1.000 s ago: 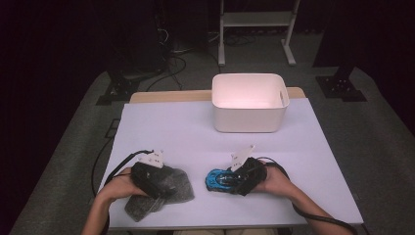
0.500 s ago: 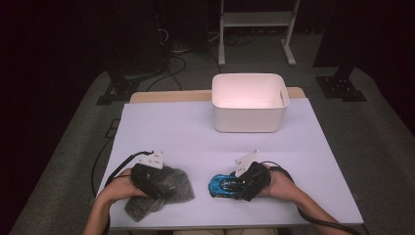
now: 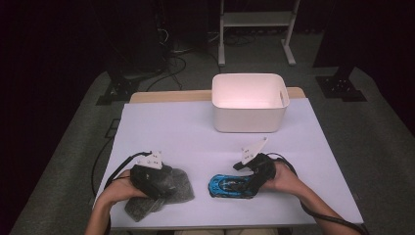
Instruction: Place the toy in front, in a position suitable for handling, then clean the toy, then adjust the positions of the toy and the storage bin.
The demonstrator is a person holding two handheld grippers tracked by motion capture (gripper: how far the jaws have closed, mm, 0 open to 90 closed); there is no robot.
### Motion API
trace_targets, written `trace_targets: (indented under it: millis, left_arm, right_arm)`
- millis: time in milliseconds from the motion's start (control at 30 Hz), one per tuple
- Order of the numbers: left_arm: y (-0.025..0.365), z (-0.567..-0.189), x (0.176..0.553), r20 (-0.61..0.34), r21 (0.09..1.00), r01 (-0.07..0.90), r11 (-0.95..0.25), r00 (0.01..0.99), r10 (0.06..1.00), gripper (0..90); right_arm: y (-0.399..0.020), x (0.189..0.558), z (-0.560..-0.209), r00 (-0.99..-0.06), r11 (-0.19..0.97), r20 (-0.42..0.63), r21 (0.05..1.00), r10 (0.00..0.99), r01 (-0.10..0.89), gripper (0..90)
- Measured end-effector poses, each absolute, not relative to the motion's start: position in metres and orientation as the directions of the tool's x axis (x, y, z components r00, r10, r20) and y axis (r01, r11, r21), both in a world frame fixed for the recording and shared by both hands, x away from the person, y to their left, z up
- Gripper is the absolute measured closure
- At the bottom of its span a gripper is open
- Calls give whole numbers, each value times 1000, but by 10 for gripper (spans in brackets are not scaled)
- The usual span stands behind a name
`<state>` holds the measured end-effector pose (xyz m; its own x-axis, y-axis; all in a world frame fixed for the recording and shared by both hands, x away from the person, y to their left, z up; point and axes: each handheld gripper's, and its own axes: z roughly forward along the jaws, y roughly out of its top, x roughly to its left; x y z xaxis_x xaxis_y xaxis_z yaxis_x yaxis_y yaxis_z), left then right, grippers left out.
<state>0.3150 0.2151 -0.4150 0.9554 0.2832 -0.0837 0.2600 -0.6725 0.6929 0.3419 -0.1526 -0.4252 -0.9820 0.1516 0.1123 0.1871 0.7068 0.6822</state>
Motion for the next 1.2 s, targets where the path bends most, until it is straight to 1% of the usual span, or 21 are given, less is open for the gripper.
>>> trace_targets:
  millis: [200, 300, 500, 633, 900, 1200]
  left_arm:
    - [215, -415, 316, -70, 688, 266, -675, 950, 303, 112]
    - [215, -415, 316, -67, 687, 272, -674, 947, 314, 100]
    - [215, -416, 315, -62, 685, 270, -677, 947, 314, 96]
    - [215, -417, 316, -61, 684, 271, -677, 946, 318, 96]
    - [218, -416, 317, -58, 687, 266, -677, 948, 314, 97]
    - [220, -417, 316, -62, 684, 272, -677, 946, 317, 96]
  right_arm:
    - [-161, 355, -406, -981, 701, 95, 688, 170, 188, 209]
    - [-167, 363, -396, -980, 701, 90, 687, 175, 188, 193]
    - [-175, 375, -380, -975, 713, 68, 671, 213, 203, 178]
    - [-177, 383, -371, -972, 716, 74, 665, 222, 214, 171]
    - [-177, 395, -355, -975, 715, 52, 671, 218, 196, 168]
    - [-173, 400, -342, -978, 716, 30, 677, 205, 171, 168]
